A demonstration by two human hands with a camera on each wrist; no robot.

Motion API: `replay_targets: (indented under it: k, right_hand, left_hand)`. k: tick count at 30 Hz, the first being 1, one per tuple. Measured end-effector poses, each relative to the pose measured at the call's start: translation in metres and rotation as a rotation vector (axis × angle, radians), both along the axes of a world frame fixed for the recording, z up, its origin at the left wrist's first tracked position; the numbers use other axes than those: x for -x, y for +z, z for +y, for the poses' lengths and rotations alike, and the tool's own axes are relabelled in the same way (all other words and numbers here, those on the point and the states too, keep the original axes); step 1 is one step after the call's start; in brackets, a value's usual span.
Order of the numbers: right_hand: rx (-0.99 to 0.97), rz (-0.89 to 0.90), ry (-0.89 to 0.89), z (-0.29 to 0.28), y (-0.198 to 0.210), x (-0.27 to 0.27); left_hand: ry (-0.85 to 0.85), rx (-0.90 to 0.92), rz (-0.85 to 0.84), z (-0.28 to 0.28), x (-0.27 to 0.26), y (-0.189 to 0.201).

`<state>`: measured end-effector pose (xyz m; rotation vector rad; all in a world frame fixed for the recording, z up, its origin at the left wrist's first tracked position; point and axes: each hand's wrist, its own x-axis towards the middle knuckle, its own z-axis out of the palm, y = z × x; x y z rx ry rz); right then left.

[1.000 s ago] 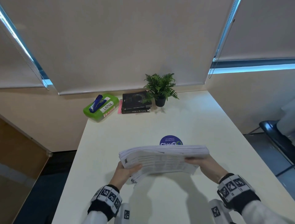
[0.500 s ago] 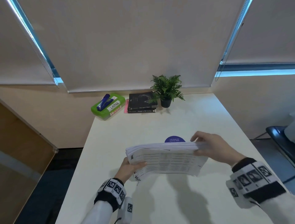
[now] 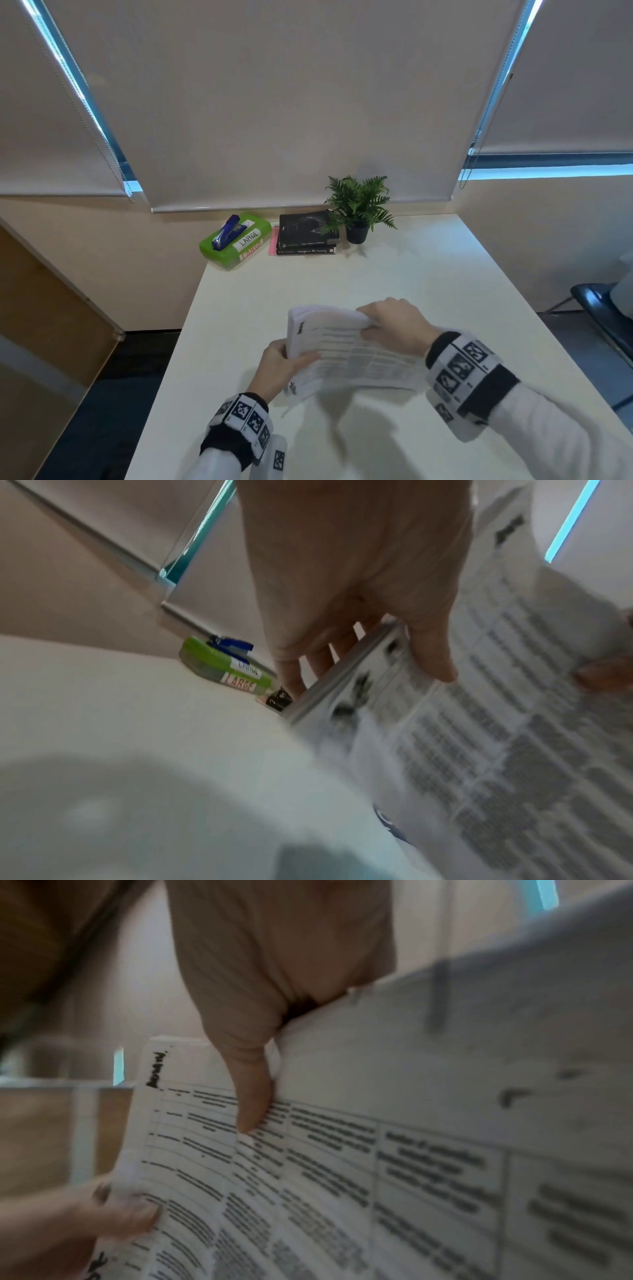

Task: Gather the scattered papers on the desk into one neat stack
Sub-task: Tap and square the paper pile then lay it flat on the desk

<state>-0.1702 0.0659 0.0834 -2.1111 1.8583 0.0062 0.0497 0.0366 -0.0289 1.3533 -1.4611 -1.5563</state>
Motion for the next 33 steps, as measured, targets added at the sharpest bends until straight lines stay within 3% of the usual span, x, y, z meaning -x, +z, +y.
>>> replay_targets:
  k: [2, 4, 5, 7, 9, 12, 16, 19, 22, 25, 29, 31, 33]
  right_hand:
    - [-0.001, -0.198, -0.078, 0.006, 0.008, 0.024]
    - [-0.087, -0.616, -0.213, 0.017, 0.011, 0.047]
    - [-0.149, -0.822, -0.276, 0.023, 0.010, 0.055]
    - [-0.261, -1.067, -0.397, 0.035, -0.003, 0.066]
    - [-0.340, -1.173, -0.513, 0.044, -0.023, 0.067]
    - [-0.448, -1.262, -0.682, 0.055, -0.052, 0.067]
    - [-0.736, -1.366, -0.759, 0.066, -0.075, 0.067]
    - [-0.837, -1.383, -0.775, 0.068, -0.082, 0.064]
    - [-0.672, -1.330, -0.760, 0.062, -0.076, 0.052]
    - [-0.285, -1.253, -0.674, 0.058, -0.065, 0.037]
    - [0.152, -1.243, -0.578, 0.058, -0.051, 0.021]
    - [0.211, -1.289, -0.566, 0.057, -0.055, 0.019]
    - [0.149, -1.301, -0.588, 0.058, -0.067, 0.018]
  left_hand:
    - [0.002, 0.072, -0.002, -0.004, -0.004, 0.010]
    - [0.050, 0.075, 0.108, -0.009, -0.008, 0.020]
    - [0.082, 0.037, 0.193, -0.011, -0.008, 0.025]
    - [0.126, -0.091, 0.360, -0.011, -0.006, 0.032]
    - [0.073, -0.231, 0.465, -0.003, 0.001, 0.034]
    - [-0.113, -0.383, 0.443, 0.026, 0.016, 0.032]
    - [-0.090, -0.510, 0.389, 0.045, 0.020, 0.018]
    - [-0.077, -0.480, 0.326, 0.043, 0.019, 0.016]
    - [0.005, -0.338, 0.254, 0.036, 0.027, 0.028]
    - [0.118, -0.178, 0.241, 0.030, 0.037, 0.043]
    - [0.185, 0.014, 0.343, 0.034, 0.047, 0.059]
    - [0.137, 0.011, 0.394, 0.038, 0.052, 0.063]
    - [0.121, -0.015, 0.368, 0.038, 0.053, 0.049]
